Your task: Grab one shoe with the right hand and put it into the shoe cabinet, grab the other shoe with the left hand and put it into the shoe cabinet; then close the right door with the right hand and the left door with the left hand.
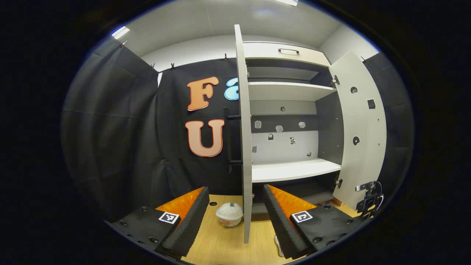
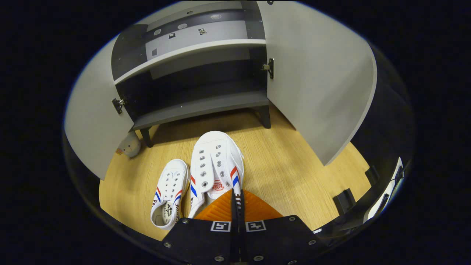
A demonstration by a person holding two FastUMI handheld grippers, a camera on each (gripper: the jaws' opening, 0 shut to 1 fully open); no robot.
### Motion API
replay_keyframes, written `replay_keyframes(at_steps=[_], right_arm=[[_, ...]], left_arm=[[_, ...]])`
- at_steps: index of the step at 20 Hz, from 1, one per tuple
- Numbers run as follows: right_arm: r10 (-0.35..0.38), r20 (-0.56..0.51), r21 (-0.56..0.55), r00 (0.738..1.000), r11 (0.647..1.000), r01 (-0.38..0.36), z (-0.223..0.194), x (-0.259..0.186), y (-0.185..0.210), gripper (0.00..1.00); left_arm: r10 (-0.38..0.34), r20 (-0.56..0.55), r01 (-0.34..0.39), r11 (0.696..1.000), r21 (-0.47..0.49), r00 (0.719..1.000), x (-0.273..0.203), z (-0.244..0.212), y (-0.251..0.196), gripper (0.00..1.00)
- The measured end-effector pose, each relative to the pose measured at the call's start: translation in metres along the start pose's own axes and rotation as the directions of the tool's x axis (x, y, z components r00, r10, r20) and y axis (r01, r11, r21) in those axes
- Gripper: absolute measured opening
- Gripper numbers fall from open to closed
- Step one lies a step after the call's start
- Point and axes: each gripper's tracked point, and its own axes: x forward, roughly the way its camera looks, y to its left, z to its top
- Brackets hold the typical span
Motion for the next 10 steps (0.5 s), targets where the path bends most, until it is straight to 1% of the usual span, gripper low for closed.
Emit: replay_keyframes(at_steps=[3, 7, 10], right_arm=[[0.041, 0.031, 0.025, 0.999, 0.999, -0.042, 0.035, -0.030, 0.016, 0.00], [0.062, 0.095, -0.016, 0.994, 0.998, -0.061, 0.084, -0.067, 0.027, 0.00], [0.088, 0.124, -0.007, 0.988, 0.996, -0.088, 0.121, -0.086, 0.041, 0.00]], left_arm=[[-0.013, 0.013, 0.013, 1.000, 0.001, 1.000, -0.001, 0.003, -0.002, 0.94], [-0.018, 0.028, 0.018, 1.000, 0.000, 0.999, -0.001, 0.007, 0.000, 0.94], [-0.018, 0.037, 0.018, 1.000, -0.015, 0.999, -0.002, 0.007, 0.003, 0.94]])
